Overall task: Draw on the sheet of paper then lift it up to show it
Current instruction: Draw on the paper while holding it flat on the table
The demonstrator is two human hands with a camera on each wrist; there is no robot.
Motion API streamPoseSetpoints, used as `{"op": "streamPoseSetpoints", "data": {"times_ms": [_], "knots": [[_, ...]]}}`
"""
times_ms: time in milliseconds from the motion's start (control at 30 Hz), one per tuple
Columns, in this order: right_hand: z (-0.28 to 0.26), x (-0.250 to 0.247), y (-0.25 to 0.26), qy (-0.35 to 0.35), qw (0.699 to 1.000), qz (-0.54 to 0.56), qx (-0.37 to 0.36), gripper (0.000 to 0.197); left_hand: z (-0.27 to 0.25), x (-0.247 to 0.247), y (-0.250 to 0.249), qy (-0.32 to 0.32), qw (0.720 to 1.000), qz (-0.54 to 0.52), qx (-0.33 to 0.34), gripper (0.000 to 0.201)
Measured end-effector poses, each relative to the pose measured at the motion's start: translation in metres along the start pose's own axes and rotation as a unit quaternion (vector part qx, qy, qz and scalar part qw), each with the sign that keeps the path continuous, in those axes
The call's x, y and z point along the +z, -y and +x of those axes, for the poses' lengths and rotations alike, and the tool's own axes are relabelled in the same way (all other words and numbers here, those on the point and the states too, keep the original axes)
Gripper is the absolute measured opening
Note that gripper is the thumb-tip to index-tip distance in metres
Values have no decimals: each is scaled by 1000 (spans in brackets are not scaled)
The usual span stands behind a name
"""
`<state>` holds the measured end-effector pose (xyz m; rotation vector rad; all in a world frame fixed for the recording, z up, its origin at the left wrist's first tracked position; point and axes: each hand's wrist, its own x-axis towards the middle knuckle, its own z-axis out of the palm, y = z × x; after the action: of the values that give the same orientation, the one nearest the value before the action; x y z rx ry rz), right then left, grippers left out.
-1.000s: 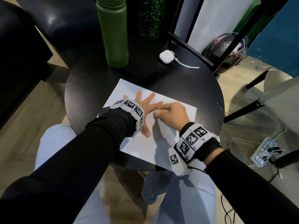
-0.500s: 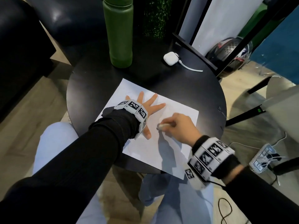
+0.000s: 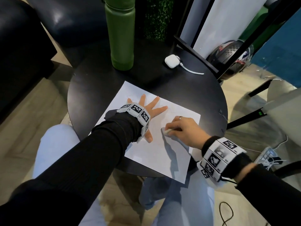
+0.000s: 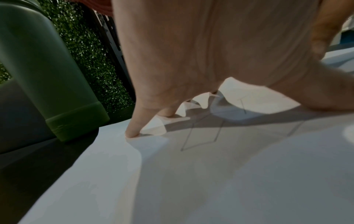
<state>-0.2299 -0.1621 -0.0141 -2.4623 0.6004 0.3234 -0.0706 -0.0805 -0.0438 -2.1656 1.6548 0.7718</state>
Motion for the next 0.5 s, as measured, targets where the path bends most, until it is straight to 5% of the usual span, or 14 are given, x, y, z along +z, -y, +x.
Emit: {"op": "streamPoseSetpoints", "data": {"times_ms": [167,367,500], "knots": [[29,-1,14,-73,997,19,-21,11,2,0,4,-7,999,-34,7,133],[-1,-2,-5,24,999,-45,-18,18,0,-1,1,1,1000,-10,-2,134],[22,-11,7,-14,1000,-11,-15,14,0,-3,3,8,1000,-15,-3,134]]}}
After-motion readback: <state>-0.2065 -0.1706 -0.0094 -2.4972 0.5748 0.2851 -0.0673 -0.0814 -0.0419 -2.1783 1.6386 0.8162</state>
